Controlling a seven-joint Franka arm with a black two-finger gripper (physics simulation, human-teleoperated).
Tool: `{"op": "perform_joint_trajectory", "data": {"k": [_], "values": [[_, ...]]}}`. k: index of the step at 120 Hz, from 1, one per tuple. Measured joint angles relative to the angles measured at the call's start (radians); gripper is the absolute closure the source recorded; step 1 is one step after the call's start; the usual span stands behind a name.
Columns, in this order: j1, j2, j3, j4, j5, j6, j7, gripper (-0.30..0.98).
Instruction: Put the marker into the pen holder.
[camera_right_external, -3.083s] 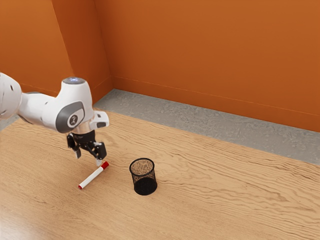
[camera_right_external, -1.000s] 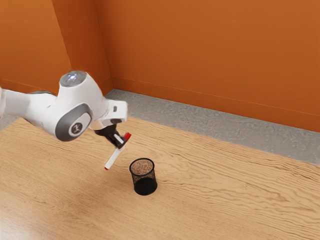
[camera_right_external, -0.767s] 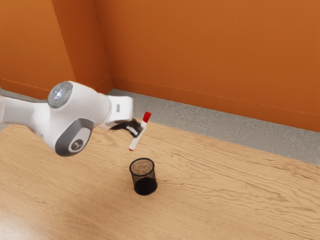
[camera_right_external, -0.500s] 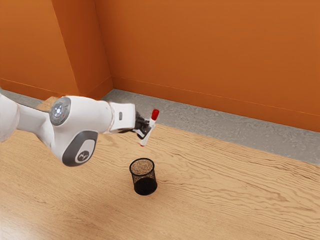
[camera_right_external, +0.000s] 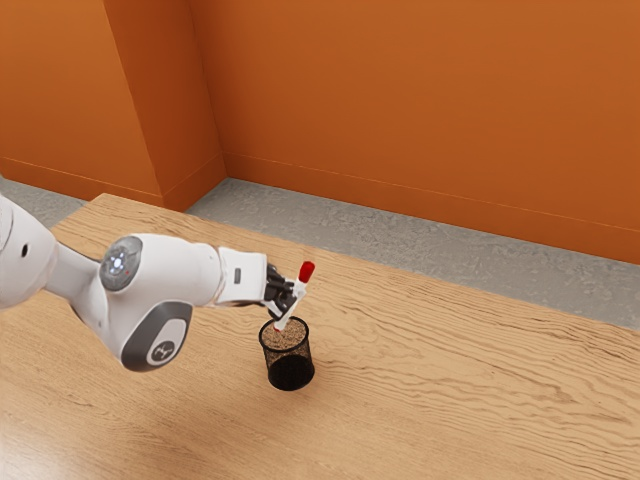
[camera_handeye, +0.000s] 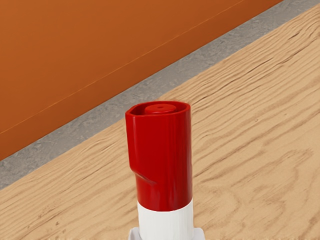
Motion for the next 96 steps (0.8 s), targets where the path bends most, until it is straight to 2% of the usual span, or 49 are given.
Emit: {"op": "perform_joint_trajectory", "data": {"k": [8,30,50,56,68,82,96], "values": [[0.001,0.007,-0.001,0.0,0.0,0.004,0.004,0.74],[0.0,0.018,-0.004,0.001,0.005,0.004,0.003,0.35],[-0.009,0.002,0.004,0.019,0.006,-0.042,0.002,0.16],[-0.029,-0.027,0.026,0.107,-0.002,-0.176,0.002,0.13],[-0.088,-0.047,0.088,0.359,-0.042,-0.585,-0.001,0.08],[-0.121,-0.008,0.148,0.69,-0.081,-1.064,-0.04,0.05],[-0.119,0.035,0.202,0.947,-0.088,-1.418,-0.089,0.03]]}}
